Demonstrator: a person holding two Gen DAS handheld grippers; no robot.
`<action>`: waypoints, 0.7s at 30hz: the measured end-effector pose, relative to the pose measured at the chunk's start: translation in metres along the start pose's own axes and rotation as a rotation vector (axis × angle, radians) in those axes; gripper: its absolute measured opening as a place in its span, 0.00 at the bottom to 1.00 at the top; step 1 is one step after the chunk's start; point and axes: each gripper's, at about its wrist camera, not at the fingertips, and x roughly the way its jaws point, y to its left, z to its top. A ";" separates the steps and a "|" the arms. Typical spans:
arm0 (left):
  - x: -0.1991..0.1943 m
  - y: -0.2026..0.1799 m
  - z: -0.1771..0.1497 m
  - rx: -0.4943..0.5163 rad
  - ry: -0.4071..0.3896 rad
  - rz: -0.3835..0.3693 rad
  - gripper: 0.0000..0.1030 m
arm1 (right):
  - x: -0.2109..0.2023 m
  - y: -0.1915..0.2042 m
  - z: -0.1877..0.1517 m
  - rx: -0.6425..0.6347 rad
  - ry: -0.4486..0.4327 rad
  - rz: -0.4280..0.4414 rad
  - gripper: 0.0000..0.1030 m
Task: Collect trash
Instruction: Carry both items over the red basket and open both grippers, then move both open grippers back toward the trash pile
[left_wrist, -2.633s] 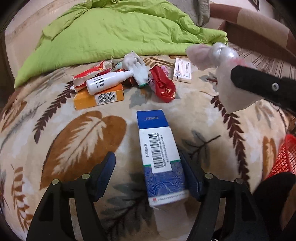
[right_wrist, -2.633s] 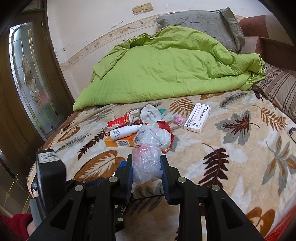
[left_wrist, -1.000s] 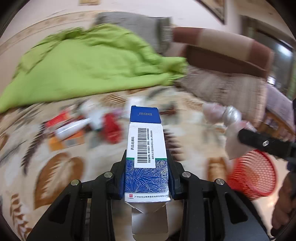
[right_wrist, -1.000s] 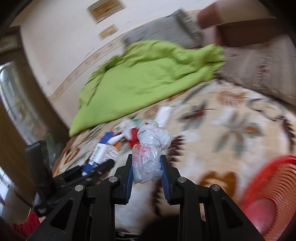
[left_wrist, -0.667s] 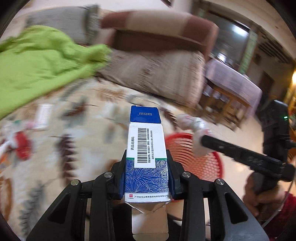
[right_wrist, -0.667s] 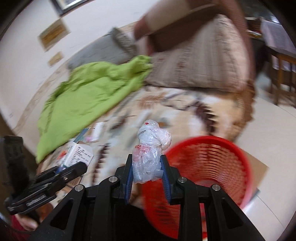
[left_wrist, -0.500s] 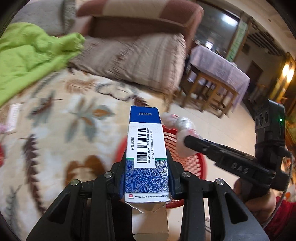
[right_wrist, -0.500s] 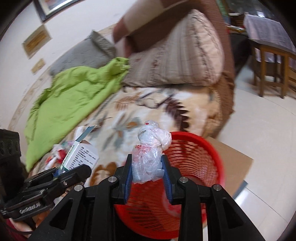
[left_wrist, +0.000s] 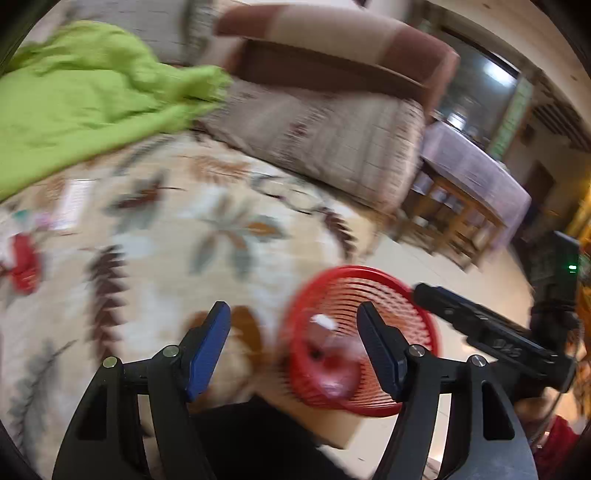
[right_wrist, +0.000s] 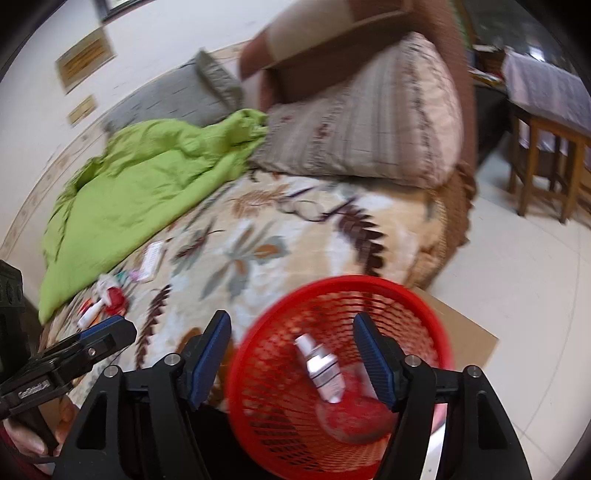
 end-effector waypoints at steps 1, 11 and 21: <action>-0.006 0.009 -0.002 -0.011 -0.011 0.031 0.68 | 0.000 0.007 -0.001 -0.013 -0.003 0.016 0.79; -0.065 0.105 -0.047 -0.143 -0.053 0.283 0.68 | 0.015 0.111 -0.018 -0.256 0.027 0.203 0.80; -0.118 0.195 -0.073 -0.311 -0.108 0.470 0.68 | 0.045 0.185 -0.018 -0.354 0.103 0.350 0.79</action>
